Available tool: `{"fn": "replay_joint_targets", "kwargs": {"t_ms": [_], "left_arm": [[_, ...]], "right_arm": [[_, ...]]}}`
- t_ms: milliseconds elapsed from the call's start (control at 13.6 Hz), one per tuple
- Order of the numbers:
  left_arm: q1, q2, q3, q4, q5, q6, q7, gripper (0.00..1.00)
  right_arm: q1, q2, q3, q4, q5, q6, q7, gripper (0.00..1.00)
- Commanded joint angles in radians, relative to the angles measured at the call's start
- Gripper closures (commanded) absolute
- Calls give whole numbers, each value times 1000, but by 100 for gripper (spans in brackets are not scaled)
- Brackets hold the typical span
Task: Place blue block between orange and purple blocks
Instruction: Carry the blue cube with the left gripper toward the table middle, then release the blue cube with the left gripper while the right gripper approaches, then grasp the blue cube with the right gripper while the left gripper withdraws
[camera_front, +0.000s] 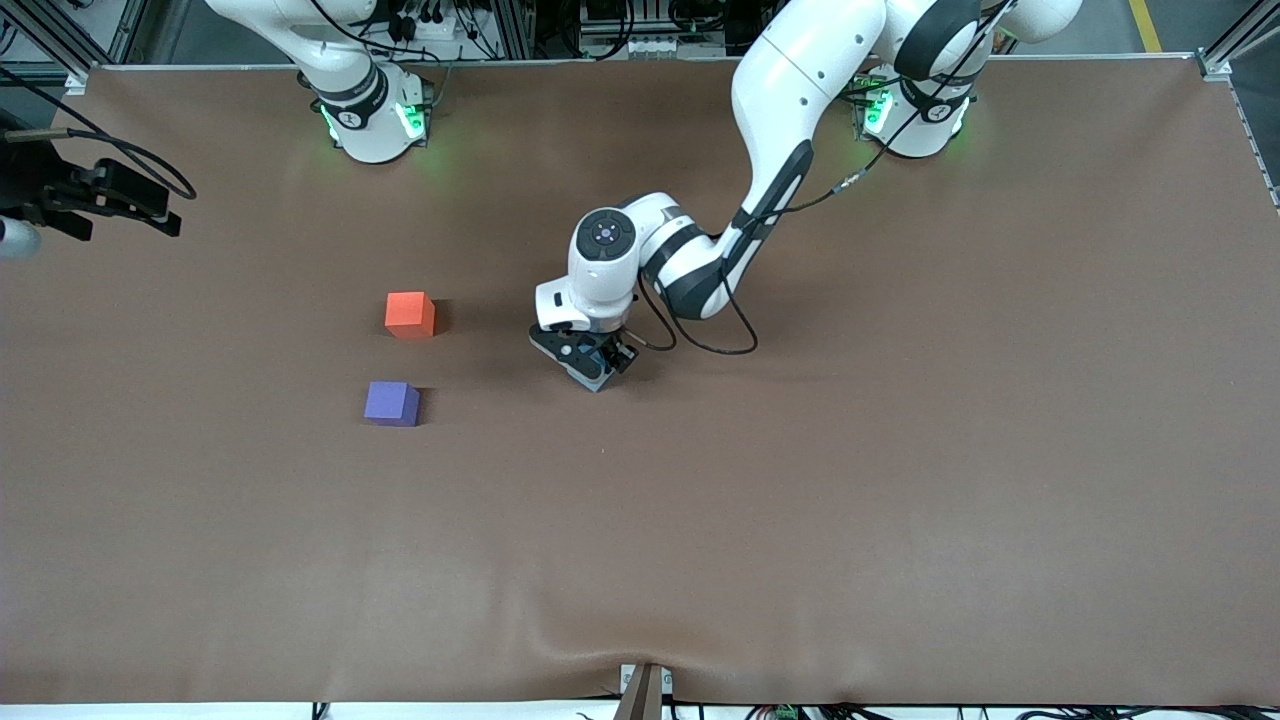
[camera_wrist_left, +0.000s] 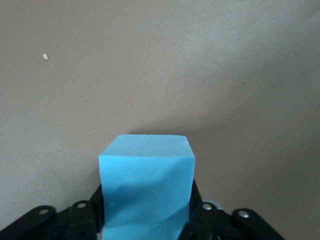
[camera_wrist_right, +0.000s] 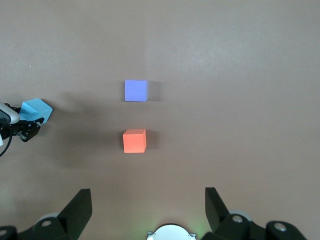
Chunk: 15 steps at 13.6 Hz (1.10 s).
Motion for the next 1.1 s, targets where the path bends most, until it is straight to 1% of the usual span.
{"fn": "replay_joint_targets", "kwargs": {"t_ms": [0, 147, 221, 294, 441, 515, 588, 735, 882, 956, 1029], "left_arm": [[-9, -30, 24, 20, 8, -8, -42, 0], [-3, -89, 33, 20, 2, -28, -42, 0], [7, -143, 35, 17, 5, -77, -42, 0], [43, -218, 38, 5, 7, -172, -40, 0], [139, -356, 38, -3, 8, -398, -42, 0], [191, -407, 38, -2, 8, -500, -40, 0], [275, -451, 36, -2, 10, -575, -22, 0], [398, -528, 35, -2, 5, -691, -13, 0], [519, -586, 33, 0, 5, -778, -8, 0], [575, -605, 32, -3, 11, -829, 9, 0], [609, -620, 33, -5, 11, -841, 32, 0]], "right_arm": [[-7, 24, 7, 1, 7, 2, -13, 0], [13, 73, 7, 0, 5, 2, -13, 0], [17, 75, 8, 0, 8, 2, -12, 0], [37, 76, 11, 0, 11, 6, 2, 0], [76, 87, 13, 0, 13, 12, 32, 0], [96, 93, 13, 0, 13, 26, 81, 0], [128, 102, 13, -2, 13, 43, 142, 0], [195, 142, 13, -2, 26, 77, 264, 0], [257, 182, 13, -3, 91, 130, 447, 0], [293, 200, 12, -5, 96, 155, 541, 0], [336, 219, 12, -9, 93, 176, 627, 0]]}}
